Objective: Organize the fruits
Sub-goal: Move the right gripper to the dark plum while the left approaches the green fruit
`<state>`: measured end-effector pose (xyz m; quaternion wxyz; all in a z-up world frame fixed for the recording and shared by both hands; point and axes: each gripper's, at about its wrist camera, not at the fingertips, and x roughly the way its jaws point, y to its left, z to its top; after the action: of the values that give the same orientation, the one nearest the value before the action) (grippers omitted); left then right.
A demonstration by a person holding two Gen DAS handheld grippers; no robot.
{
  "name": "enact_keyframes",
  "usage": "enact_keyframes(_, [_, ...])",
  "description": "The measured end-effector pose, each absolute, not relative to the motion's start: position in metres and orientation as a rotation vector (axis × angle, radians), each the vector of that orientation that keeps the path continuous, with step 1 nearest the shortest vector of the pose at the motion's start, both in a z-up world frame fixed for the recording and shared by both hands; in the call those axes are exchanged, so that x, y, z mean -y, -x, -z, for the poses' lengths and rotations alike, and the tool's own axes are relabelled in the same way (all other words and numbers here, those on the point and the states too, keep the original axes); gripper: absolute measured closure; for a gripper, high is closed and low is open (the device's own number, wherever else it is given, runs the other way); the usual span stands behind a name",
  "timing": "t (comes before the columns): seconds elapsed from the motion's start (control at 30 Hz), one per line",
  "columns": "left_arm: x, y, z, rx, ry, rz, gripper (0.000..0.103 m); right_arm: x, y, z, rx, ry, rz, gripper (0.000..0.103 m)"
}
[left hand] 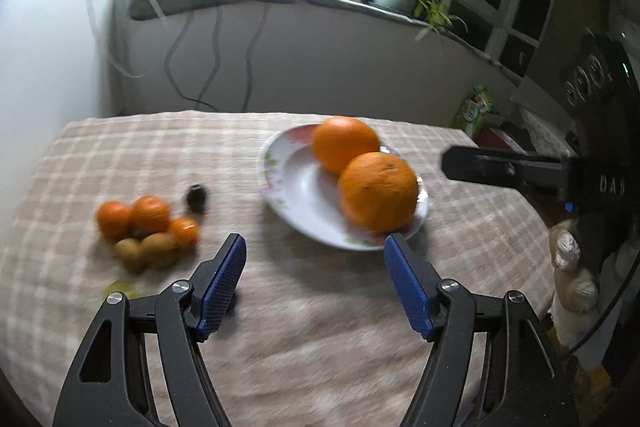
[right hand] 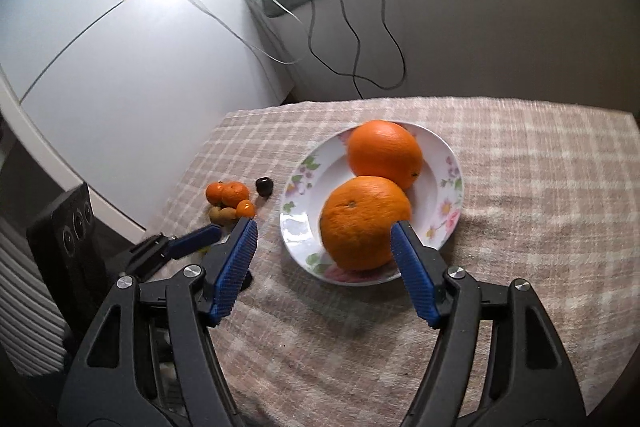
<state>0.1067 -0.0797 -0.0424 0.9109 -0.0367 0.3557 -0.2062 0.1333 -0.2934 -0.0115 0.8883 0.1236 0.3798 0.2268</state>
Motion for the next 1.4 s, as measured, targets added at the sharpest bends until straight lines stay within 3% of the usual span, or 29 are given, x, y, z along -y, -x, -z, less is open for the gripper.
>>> enact_keyframes(0.17, [0.047, -0.092, 0.045, -0.728, 0.093, 0.373, 0.032, 0.269, -0.116, 0.009, -0.740, -0.171, -0.498, 0.031])
enact_keyframes(0.57, [-0.019, -0.079, 0.070, -0.782, 0.183, 0.275, 0.054, 0.205, -0.097, 0.026, -0.767, -0.003, -0.607, 0.031])
enact_keyframes(0.73, [-0.033, -0.085, 0.078, -0.793, 0.224, 0.252, 0.056, 0.178, -0.102, 0.040, -0.801, 0.046, -0.647, 0.032])
enact_keyframes(1.07, [-0.039, -0.103, 0.091, -0.821, 0.259, 0.254, 0.061, 0.143, -0.131, 0.069, -0.894, 0.093, -0.669, 0.058])
enact_keyframes(1.4, [-0.036, -0.114, 0.095, -0.837, 0.250, 0.259, 0.062, 0.132, -0.150, 0.084, -0.943, 0.075, -0.665, 0.066])
